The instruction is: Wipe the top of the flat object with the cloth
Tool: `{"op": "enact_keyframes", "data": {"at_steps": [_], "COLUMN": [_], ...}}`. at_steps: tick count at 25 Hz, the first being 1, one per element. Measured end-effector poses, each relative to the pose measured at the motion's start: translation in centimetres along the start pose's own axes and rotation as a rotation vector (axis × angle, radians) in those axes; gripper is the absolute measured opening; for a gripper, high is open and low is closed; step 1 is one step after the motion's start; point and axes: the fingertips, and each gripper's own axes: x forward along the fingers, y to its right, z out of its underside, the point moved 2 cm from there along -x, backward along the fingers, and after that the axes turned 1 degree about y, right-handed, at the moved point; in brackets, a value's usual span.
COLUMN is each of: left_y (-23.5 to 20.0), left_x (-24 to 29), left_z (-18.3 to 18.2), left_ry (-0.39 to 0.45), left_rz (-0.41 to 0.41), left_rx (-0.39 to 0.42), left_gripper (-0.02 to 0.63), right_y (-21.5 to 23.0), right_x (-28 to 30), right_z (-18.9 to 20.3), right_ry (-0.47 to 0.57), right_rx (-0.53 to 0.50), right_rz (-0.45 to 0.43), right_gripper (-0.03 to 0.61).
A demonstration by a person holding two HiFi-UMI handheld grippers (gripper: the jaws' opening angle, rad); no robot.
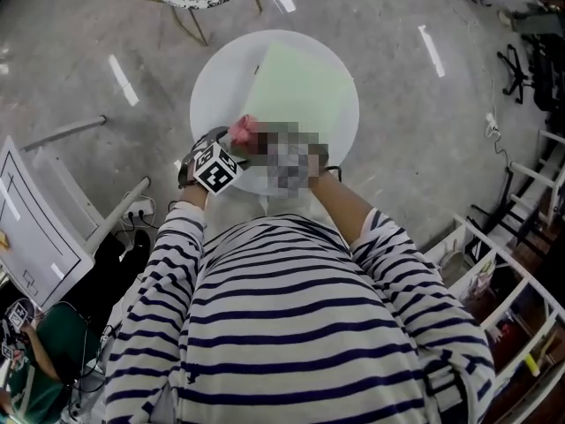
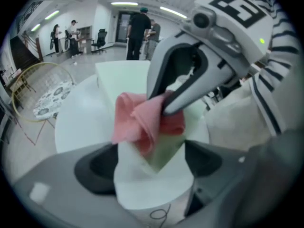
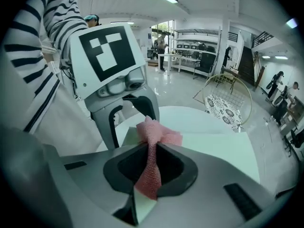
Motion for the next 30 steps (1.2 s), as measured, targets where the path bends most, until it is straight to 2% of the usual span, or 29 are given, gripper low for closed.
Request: {"op": "enact_keyframes", "data": {"at_steps": [5, 10, 14, 18, 21, 26, 30], "left_y": [-0.2, -0.1, 0.0, -0.5, -0.2, 1.6, 1.8], "left_x": [0.0, 0.0, -0.2, -1.5, -1.8, -0.1, 0.4], "left_z": [0.1, 0.2, -0.3, -1.9, -3.7, -5.0, -5.1], "left_ry": [-0.002, -0.006, -0.016, 0.03, 0.04, -0.052, -0.083], "left_rz": [-0.001, -0.002, -0.009, -0.038, -0.03, 0.026, 0.034], "left_rx": [-0.01, -0.014, 0.014, 0.033, 0.109, 0.293, 0.314], "left_gripper": [0.43, 0.43, 0.43, 0.428, 0.427, 0.426, 0.428], "right_y": [-2.0, -3.5, -3.7, -3.1, -2.5, -1.6, 0.5], "right_x": [-0.4, -1.9, -3.7, -4.4, -4.3, -4.4, -4.6], "right_z": [0.8, 3.6, 5.8, 6.7, 6.7, 6.8, 7.3], "right_ry": [-0.009, -0.044, -0.054, -0.052, -0.037, -0.031, -0.034], "right_rx": [-0.011, -0.029, 0.022, 0.069, 0.123, 0.14, 0.165], "right_rz": [-0.06, -0.08, -0.071, -0.054, -0.053, -0.03, 0.023], "right_gripper": [0.041, 0.041, 0.041, 0.043, 0.041, 0.042, 0.043]}}
